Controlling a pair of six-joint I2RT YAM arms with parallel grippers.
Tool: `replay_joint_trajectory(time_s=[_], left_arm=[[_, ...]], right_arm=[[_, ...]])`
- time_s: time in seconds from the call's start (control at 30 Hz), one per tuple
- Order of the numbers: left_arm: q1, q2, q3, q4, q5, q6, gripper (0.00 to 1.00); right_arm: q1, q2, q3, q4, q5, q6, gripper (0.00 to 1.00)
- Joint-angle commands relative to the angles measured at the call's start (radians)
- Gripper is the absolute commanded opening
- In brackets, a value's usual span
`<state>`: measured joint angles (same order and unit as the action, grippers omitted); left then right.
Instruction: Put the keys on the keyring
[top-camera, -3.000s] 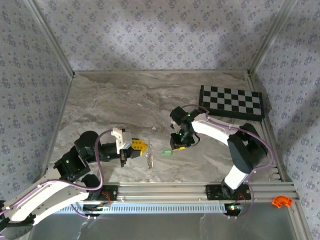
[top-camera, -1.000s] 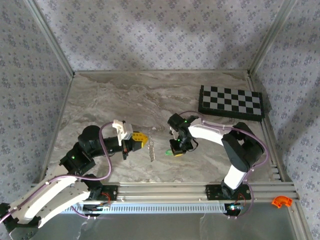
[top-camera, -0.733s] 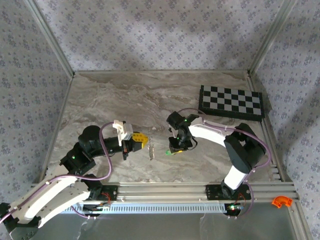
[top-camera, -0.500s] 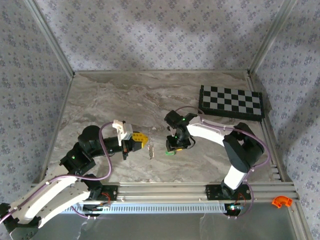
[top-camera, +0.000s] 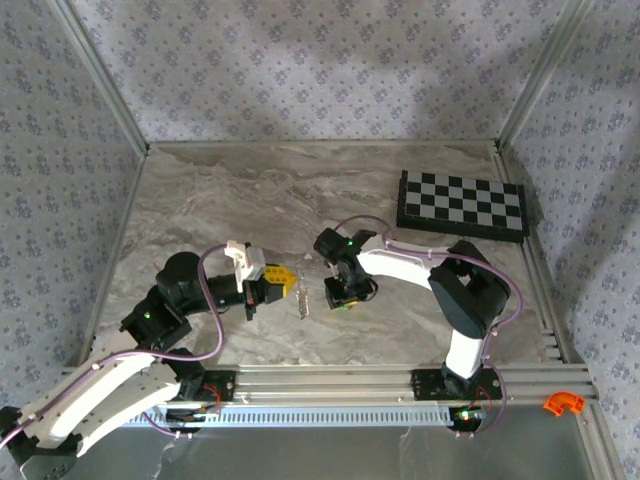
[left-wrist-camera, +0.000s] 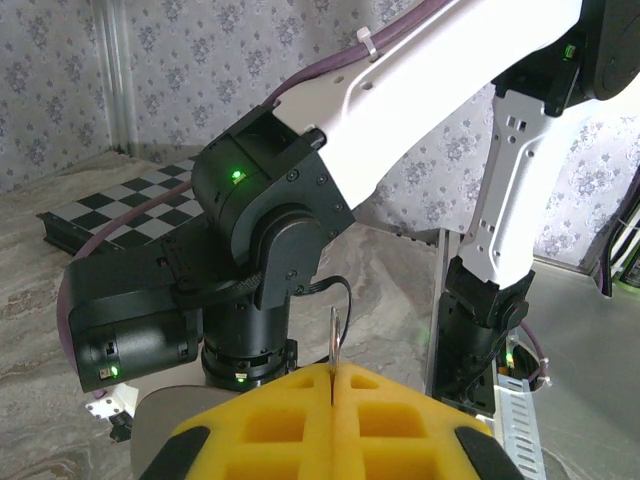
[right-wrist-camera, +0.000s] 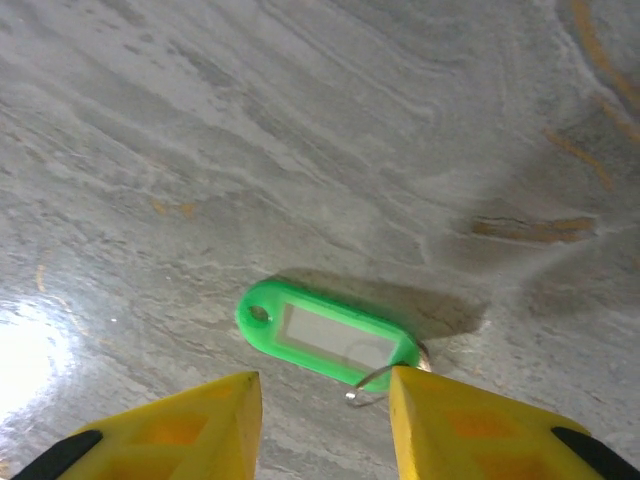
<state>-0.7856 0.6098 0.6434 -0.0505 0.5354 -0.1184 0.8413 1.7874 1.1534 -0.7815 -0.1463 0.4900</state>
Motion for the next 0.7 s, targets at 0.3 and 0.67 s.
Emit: replay_joint_trajectory(time_s=[0.3,0.67], left_arm=[[0.010,-0.016,0.009,0.063,0.034,-0.015,0.00],[0.014,-0.016,0.007,0.070,0.039,-0.018,0.00]], right_arm=[[0.015,0.030,0.024,-0.076,0.069,-0.022,0.33],[0.007,0.029,0.013,-0.086,0.066,-0.021,0.26]])
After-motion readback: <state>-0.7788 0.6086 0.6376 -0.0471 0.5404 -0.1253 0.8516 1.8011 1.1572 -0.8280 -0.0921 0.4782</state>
